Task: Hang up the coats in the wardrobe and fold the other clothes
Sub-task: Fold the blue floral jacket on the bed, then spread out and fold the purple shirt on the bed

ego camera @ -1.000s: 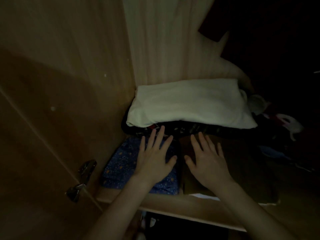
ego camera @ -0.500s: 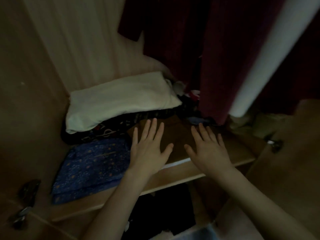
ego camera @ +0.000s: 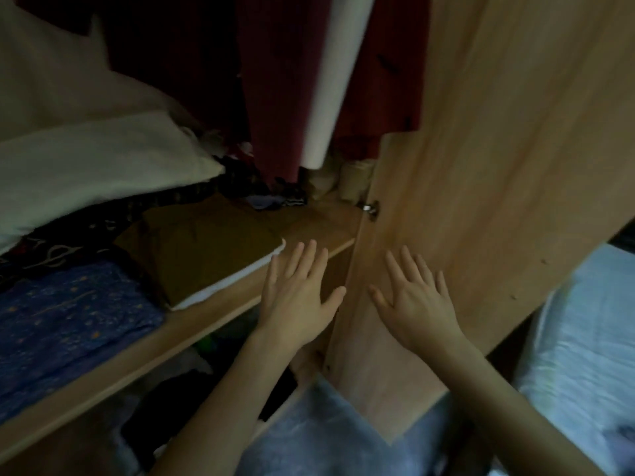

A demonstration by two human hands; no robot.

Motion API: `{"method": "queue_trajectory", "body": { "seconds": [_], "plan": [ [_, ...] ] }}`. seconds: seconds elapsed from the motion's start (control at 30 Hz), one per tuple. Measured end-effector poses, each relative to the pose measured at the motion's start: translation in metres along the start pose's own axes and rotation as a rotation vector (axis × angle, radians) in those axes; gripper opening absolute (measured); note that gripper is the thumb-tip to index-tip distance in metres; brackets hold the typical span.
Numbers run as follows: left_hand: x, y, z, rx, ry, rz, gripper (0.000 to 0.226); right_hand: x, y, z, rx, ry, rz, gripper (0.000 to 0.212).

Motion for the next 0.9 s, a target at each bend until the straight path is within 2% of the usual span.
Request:
{"method": "queue_trajectory", "body": {
  "seconds": [0.47, 0.9],
  "plan": [
    [-0.007, 0.015, 0.183, 0.065, 0.362, -0.079, 0.069, 0.109, -0.041, 0.173, 0.038, 0.406, 0.137, 0.07],
    [0.083, 0.064, 0.475, 0.13, 0.819, -0.199, 0.061, 0.331, -0.086, 0.381, 0.061, 0.83, 0.169, 0.069]
  ]
}}
Point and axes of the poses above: each hand's wrist, its own x-axis away from the middle knuckle, its own y-axis out of the palm, z = x × y, the point moved 4 cm from there along -x, towards the middle knuckle, and after that the axes turned 6 degrees about y, right-handed, at the moved point
